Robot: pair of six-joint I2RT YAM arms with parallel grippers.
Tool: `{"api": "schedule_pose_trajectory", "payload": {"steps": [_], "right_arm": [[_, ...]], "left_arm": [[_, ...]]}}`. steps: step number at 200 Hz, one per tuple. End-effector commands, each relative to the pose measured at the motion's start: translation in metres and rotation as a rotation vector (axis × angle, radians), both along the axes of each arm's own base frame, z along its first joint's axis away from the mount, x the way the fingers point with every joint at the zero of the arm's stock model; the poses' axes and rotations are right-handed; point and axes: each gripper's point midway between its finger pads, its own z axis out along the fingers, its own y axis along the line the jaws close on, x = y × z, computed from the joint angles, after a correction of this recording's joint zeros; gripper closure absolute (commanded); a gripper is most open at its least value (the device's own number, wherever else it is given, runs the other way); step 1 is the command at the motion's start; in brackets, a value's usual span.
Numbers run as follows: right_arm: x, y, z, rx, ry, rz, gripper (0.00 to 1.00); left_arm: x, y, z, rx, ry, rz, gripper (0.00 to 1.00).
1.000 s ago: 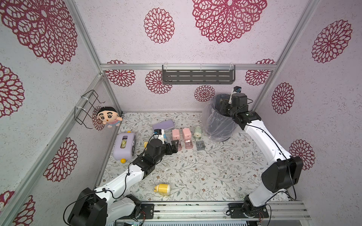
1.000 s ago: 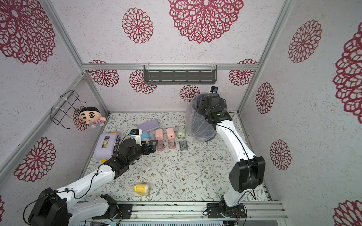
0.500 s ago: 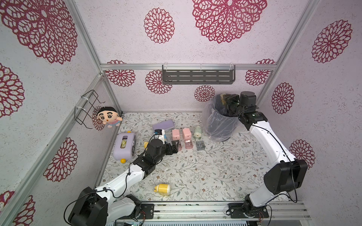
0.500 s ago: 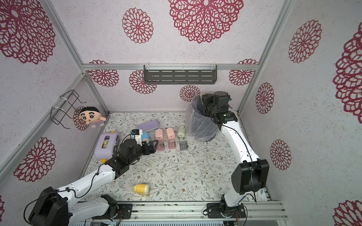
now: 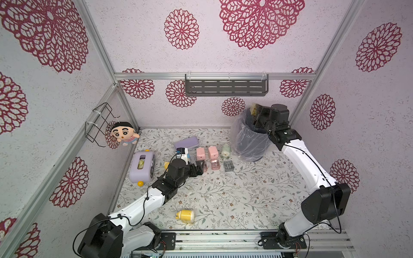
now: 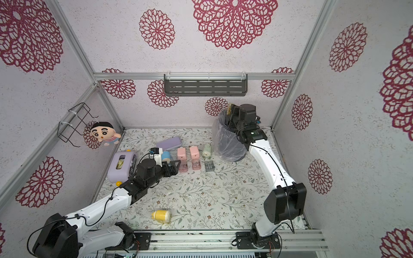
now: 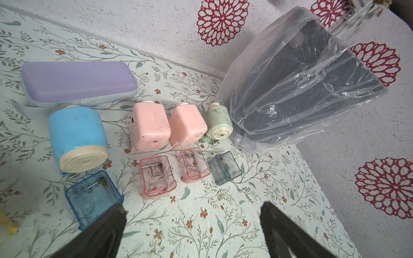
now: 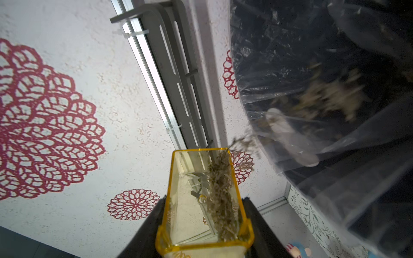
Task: Take out the pencil sharpener tray and clean the shavings
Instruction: Pour the shavings into the trash bin.
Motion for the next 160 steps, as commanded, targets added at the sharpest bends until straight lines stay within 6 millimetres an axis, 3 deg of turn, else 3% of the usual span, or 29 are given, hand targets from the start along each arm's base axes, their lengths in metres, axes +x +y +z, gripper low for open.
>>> {"api": "schedule_pose_trajectory", "payload": {"steps": [1, 26, 45, 58, 88, 107, 124, 160], "right_arm": [[-0.020, -0.015, 0.022, 0.061, -0.054, -0.065, 0.66], [-0.026, -0.019, -0.006, 0.066, -0.004, -0.074, 0.67], [-0.025, -0.017, -0.013, 0.070, 0.005, -0.061, 0.67], [-0.022, -0.013, -0.005, 0.073, -0.008, -0.042, 0.67], [-0.022, -0.009, 0.034, 0.054, -0.079, -0.021, 0.67], [-0.026, -0.011, 0.039, 0.045, -0.090, -0.028, 0.67], [-0.030, -0.012, 0.022, 0.050, -0.067, -0.029, 0.67], [-0.034, -0.014, -0.035, 0.067, 0.018, -0.034, 0.67]], "left_arm": [[-0.002, -0.003, 0.003, -0.002, -0.022, -0.014, 0.03], [-0.001, -0.003, 0.004, -0.004, -0.024, -0.013, 0.03], [-0.001, -0.003, 0.002, -0.002, -0.020, -0.012, 0.02], [-0.001, -0.004, 0.003, -0.003, -0.021, -0.013, 0.02], [-0.002, -0.004, 0.003, -0.004, -0.021, -0.013, 0.03], [-0.001, -0.003, 0.003, -0.006, -0.023, -0.010, 0.03], [-0.002, -0.003, 0.004, -0.009, -0.023, -0.008, 0.03], [-0.002, -0.002, 0.003, -0.010, -0.020, -0.005, 0.03]]}}
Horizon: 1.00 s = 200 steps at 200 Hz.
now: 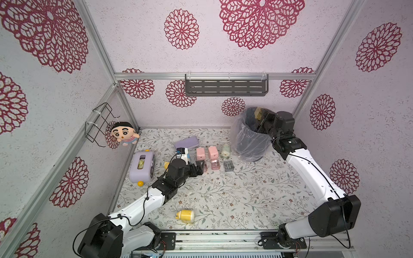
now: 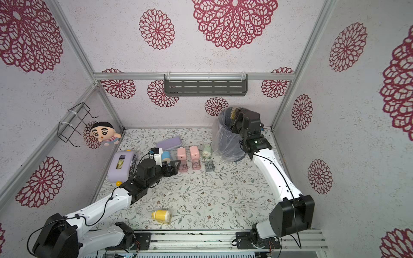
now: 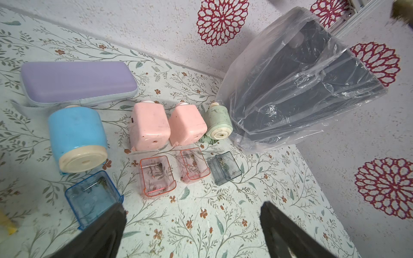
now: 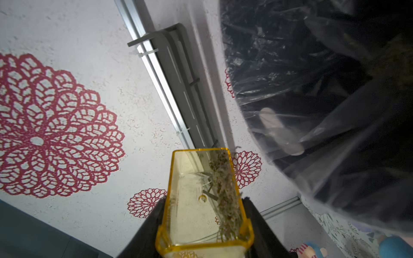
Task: Take out the pencil sharpener tray and clean the shavings
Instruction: Pour the shavings into the trash bin.
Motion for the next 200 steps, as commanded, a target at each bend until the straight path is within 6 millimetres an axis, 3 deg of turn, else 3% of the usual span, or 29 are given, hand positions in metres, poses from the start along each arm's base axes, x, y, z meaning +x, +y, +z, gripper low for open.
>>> {"api": "schedule_pose_trajectory", "payload": {"steps": [1, 20, 68, 83, 109, 130, 147, 179, 200], "right_arm": [[-0.003, 0.000, -0.016, 0.020, 0.011, 0.002, 0.67], [0.001, 0.004, -0.018, 0.030, 0.010, 0.016, 0.67], [0.002, 0.004, 0.030, -0.009, -0.071, 0.024, 0.67], [-0.001, 0.002, 0.025, -0.016, -0.062, 0.018, 0.66], [-0.004, 0.001, -0.009, 0.002, -0.011, 0.013, 0.66], [-0.003, 0.003, -0.025, 0.011, 0.013, 0.021, 0.66], [0.001, 0.006, -0.017, 0.014, -0.004, 0.031, 0.66], [-0.001, 0.006, 0.017, -0.023, -0.060, 0.033, 0.66], [-0.004, 0.003, 0.012, -0.034, -0.053, 0.022, 0.65]], "left_arm": [[-0.002, -0.002, 0.003, -0.010, -0.022, -0.006, 0.03], [-0.002, -0.002, 0.003, -0.010, -0.023, -0.005, 0.03], [-0.003, -0.004, 0.005, -0.023, -0.028, -0.017, 0.03], [-0.003, -0.005, 0.005, -0.027, -0.029, -0.022, 0.03], [-0.003, -0.005, 0.005, -0.026, -0.027, -0.020, 0.03], [-0.003, -0.004, 0.004, -0.022, -0.028, -0.016, 0.03], [-0.003, -0.003, 0.005, -0.020, -0.030, -0.014, 0.03], [-0.004, -0.001, 0.006, -0.017, -0.038, -0.005, 0.03], [-0.004, -0.002, 0.005, -0.016, -0.036, -0.011, 0.03]]}}
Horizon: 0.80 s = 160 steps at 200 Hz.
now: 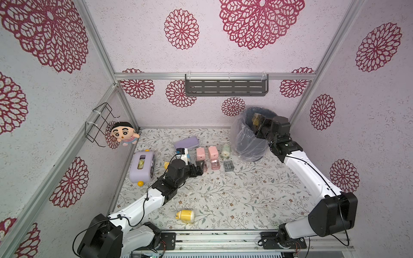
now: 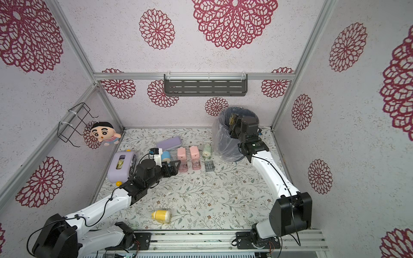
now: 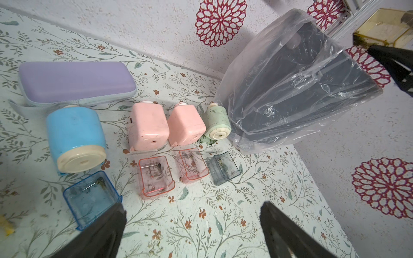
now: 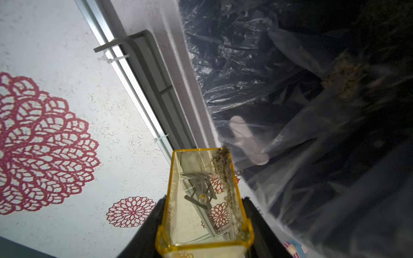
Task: Take out the pencil sharpener tray and clean the shavings
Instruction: Pour the shavings into the trash bin.
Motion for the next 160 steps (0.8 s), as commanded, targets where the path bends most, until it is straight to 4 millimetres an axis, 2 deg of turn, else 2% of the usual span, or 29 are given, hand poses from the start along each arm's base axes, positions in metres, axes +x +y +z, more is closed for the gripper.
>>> {"api": "schedule_pose_trajectory", "payload": {"steps": [1, 27, 45, 61, 89, 103, 117, 140, 160], "right_arm": [[-0.007, -0.002, 0.023, -0.022, -0.059, 0.002, 0.65], [-0.009, -0.001, -0.011, -0.001, -0.007, 0.003, 0.65], [-0.007, 0.003, -0.021, 0.009, 0.011, 0.019, 0.66], [-0.005, 0.006, -0.012, 0.002, -0.006, 0.028, 0.66], [-0.007, 0.003, 0.017, -0.035, -0.056, 0.018, 0.65], [-0.009, 0.000, 0.020, -0.050, -0.061, 0.011, 0.65], [-0.009, 0.000, 0.009, -0.058, -0.042, 0.011, 0.64], [-0.007, 0.007, -0.022, -0.026, 0.002, 0.039, 0.65], [-0.006, 0.008, -0.032, -0.029, 0.012, 0.046, 0.65]], "left_arm": [[-0.003, -0.002, 0.003, -0.005, -0.025, -0.008, 0.03], [-0.001, -0.002, 0.003, -0.008, -0.024, -0.007, 0.02], [-0.001, -0.002, 0.003, -0.004, -0.023, -0.008, 0.03], [-0.001, -0.002, 0.002, -0.003, -0.024, -0.005, 0.03], [-0.001, -0.001, 0.002, 0.000, -0.026, -0.003, 0.03], [-0.001, -0.002, 0.002, -0.002, -0.025, -0.003, 0.03], [0.000, -0.002, 0.001, 0.001, -0.023, -0.004, 0.03], [0.001, -0.003, -0.002, 0.010, -0.015, -0.008, 0.03], [0.003, -0.004, -0.005, 0.024, -0.003, -0.009, 0.03]]}}
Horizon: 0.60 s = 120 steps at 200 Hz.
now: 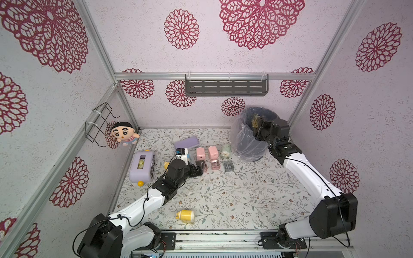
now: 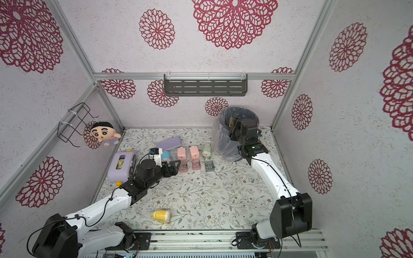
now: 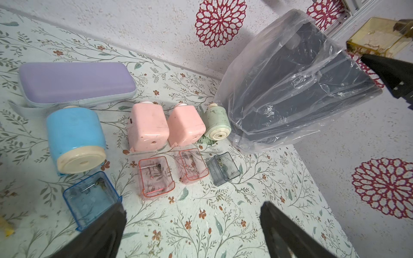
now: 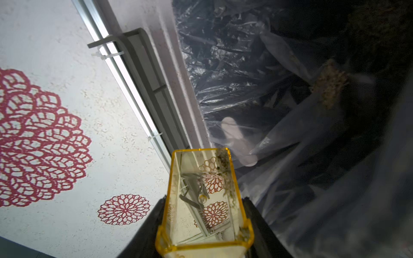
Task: Take out the pencil sharpener tray and clean the shavings
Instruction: Pour the shavings into the trash bin.
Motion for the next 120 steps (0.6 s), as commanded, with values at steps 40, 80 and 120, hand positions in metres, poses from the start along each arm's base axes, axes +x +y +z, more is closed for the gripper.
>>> {"api": "schedule_pose_trajectory", "payload": {"steps": [40, 80, 120], "right_arm": [[-0.005, 0.004, 0.031, -0.105, -0.108, 0.048, 0.64], [-0.017, 0.018, 0.074, -0.444, -0.279, 0.159, 0.64], [-0.048, 0.049, 0.082, -0.821, -0.429, 0.295, 0.65]], "left_arm": [[0.001, -0.002, 0.002, 0.028, -0.011, -0.008, 0.03], [-0.007, 0.013, 0.022, 0.027, -0.085, 0.030, 0.03], [-0.011, 0.024, 0.031, 0.039, -0.126, 0.068, 0.03]]}}
